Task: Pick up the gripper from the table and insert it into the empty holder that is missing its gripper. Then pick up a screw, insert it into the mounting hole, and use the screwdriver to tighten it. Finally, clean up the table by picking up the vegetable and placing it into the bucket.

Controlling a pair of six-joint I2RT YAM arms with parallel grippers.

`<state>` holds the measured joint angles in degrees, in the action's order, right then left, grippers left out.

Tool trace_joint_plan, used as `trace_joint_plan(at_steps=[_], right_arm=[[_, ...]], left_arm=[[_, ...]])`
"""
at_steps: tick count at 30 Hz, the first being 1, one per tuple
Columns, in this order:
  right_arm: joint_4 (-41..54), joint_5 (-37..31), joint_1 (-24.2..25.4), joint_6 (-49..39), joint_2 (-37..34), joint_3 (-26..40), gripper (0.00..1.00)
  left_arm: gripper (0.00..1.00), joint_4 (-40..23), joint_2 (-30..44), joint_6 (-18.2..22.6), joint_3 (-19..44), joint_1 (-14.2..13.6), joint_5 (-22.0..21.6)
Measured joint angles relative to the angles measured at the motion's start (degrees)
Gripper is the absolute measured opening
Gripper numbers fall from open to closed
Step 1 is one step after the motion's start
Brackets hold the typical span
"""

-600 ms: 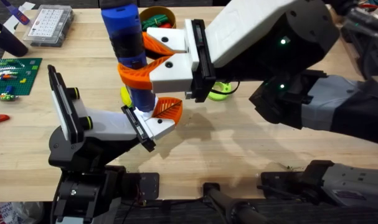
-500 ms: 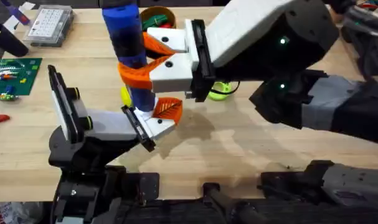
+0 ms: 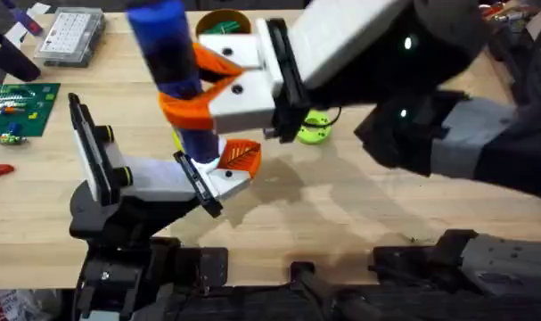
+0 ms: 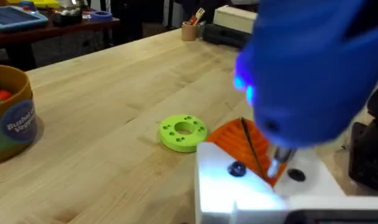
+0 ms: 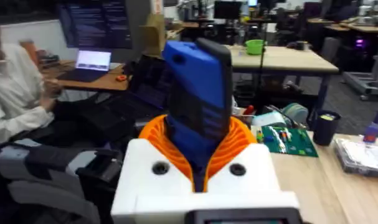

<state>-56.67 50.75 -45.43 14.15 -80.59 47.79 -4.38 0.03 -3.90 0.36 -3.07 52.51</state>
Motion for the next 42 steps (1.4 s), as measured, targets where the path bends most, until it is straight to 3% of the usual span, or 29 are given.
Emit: trace_joint_plan(at_steps=[10, 17, 42], right_arm=[[6.56, 6.75, 2.74, 0.7, -0.14, 10.57, 0.047], [7.03, 9.42, 4.47, 0.85, -0.16, 10.66, 0.045], [7.52, 14.09, 3.49, 0.39, -3.83, 10.65, 0.047]], left_arm=[[0.014, 0.0, 0.0, -0.02, 0.0, 0.0, 0.0], [0.014, 0.0, 0.01, -0.01, 0.0, 0.0, 0.0], [0.014, -0.09, 0.0, -0.02, 0.0, 0.0, 0.0]])
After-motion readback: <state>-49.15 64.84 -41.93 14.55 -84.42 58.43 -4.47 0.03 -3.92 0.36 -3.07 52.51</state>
